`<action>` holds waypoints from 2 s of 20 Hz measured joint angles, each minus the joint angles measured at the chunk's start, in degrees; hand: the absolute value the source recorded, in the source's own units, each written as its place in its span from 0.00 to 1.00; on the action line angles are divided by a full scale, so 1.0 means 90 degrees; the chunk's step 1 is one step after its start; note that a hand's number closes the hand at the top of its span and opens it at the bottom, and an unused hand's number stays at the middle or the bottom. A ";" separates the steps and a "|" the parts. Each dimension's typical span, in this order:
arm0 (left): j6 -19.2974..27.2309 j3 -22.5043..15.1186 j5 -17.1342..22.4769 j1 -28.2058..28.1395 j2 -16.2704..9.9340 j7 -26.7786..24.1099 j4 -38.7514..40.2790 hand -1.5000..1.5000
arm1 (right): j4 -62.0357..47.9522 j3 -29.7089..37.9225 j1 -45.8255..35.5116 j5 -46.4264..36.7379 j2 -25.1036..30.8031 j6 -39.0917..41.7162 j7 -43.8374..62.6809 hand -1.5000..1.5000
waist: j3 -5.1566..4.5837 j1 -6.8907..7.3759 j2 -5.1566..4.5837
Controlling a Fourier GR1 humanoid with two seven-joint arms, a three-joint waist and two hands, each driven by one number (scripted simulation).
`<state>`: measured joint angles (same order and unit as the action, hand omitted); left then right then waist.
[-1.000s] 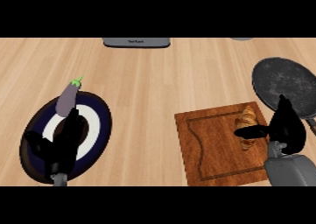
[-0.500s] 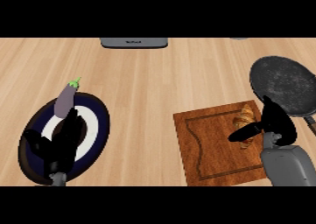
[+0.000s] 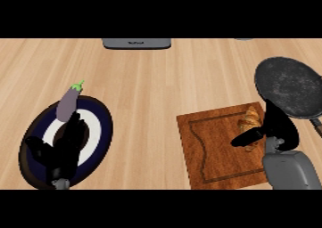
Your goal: Pick the croissant from the cutting board and place it in the pan
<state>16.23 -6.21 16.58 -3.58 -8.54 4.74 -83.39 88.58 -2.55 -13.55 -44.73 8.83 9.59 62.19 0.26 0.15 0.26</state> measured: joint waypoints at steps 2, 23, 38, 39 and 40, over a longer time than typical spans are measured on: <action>-0.0086 0.0058 0.0030 0.0042 -0.0031 0.0073 0.0038 0.50 | -0.0181 0.0035 -0.0017 -0.0179 -0.0041 -0.0082 -0.0082 0.00 | -0.0002 0.0003 -0.0004; -0.0371 0.0308 -0.0177 -0.0032 0.0190 0.0038 0.0024 0.50 | -0.1134 -0.0074 0.0099 -0.0973 -0.0206 -0.0838 -0.1354 1.00 | -0.0031 0.0003 0.0032; -0.0237 0.0280 -0.0300 -0.0059 0.0211 0.0246 -0.0101 0.50 | 0.0777 -0.2979 0.0943 -0.1534 0.0927 0.0158 -0.4777 1.00 | -0.0020 -0.0040 0.0017; -0.0236 0.0281 -0.0301 -0.0094 0.0206 0.0256 -0.0135 0.50 | 0.1018 -0.2988 0.0965 -0.1648 0.0978 0.0015 -0.4787 1.00 | -0.0019 -0.0051 0.0020; -0.0227 0.0295 -0.0300 -0.0101 0.0205 0.0265 -0.0137 0.50 | 0.1289 -0.2956 0.1030 -0.1724 0.1047 -0.0141 -0.4808 1.00 | -0.0018 -0.0072 0.0022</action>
<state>14.18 -3.55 13.88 -4.49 -6.69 7.13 -84.62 100.18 -29.16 -4.28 -60.25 18.25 8.32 18.92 0.10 -0.50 0.46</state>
